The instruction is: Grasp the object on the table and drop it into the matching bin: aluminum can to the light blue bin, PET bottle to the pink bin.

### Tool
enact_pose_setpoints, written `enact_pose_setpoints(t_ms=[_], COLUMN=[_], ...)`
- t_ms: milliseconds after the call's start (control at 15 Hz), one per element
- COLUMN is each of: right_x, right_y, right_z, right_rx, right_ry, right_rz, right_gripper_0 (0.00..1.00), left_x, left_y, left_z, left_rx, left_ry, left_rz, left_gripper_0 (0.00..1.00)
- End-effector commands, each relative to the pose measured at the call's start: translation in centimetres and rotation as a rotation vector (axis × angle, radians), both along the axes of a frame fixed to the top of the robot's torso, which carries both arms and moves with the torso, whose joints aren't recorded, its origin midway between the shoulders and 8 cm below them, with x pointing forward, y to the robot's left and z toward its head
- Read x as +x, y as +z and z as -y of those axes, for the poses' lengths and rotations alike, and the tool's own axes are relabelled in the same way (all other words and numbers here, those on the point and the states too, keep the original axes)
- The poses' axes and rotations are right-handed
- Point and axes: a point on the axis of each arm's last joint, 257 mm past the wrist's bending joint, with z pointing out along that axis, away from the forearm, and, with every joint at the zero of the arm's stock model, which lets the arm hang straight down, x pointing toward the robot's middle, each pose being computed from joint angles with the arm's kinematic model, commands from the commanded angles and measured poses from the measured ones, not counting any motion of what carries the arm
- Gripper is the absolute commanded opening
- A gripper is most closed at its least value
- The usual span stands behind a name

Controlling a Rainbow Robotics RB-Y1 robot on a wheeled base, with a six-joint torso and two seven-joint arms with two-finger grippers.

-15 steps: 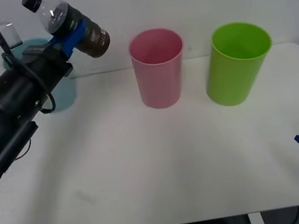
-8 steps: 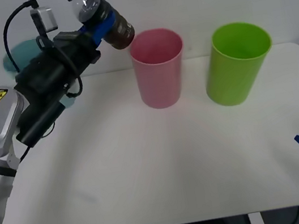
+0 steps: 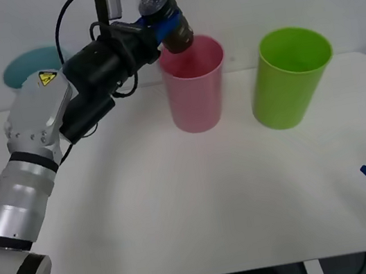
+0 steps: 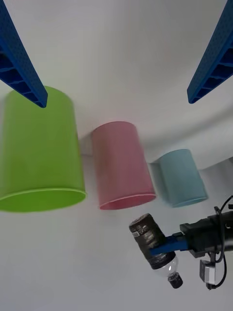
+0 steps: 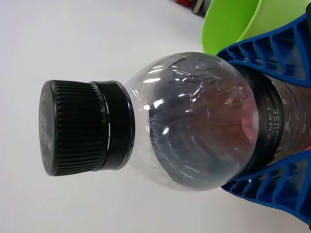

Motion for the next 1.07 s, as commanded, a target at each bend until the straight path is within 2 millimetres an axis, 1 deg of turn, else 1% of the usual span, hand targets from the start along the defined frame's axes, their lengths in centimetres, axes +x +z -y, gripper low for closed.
enact_pose_setpoints(t_ms=[67,267,400,800,867,933,1000,1067], right_x=[0.0,0.0,0.0,0.0,0.0,0.0,0.0,0.0], right_y=[0.0,0.0,0.0,0.0,0.0,0.0,0.0,0.0], right_z=[0.0,0.0,0.0,0.0,0.0,0.0,0.0,0.0], right_rx=[0.0,0.0,0.0,0.0,0.0,0.0,0.0,0.0], right_ry=[0.0,0.0,0.0,0.0,0.0,0.0,0.0,0.0], right_rz=[0.0,0.0,0.0,0.0,0.0,0.0,0.0,0.0], right_gripper_0=[1.0,1.0,1.0,1.0,1.0,1.0,1.0,1.0], left_x=[1.4,2.5,2.9,2.8,2.9,3.1,3.1,3.2], left_y=[-0.4,-0.5,-0.5,-0.3,-0.1,0.0,0.1,0.3], left_z=[2.4,4.5,5.1,5.1,4.7,4.4,4.1,3.7], left_rx=[0.066,0.114,0.131,0.115,0.109,0.108,0.105,0.104], left_ry=[-0.02,-0.031,-0.029,-0.034,-0.031,-0.027,-0.026,-0.027], left_rz=[-0.014,-0.029,-0.032,-0.035,-0.035,-0.035,-0.036,-0.034], left_gripper_0=[0.0,0.0,0.0,0.01,0.02,0.11,0.24,0.5])
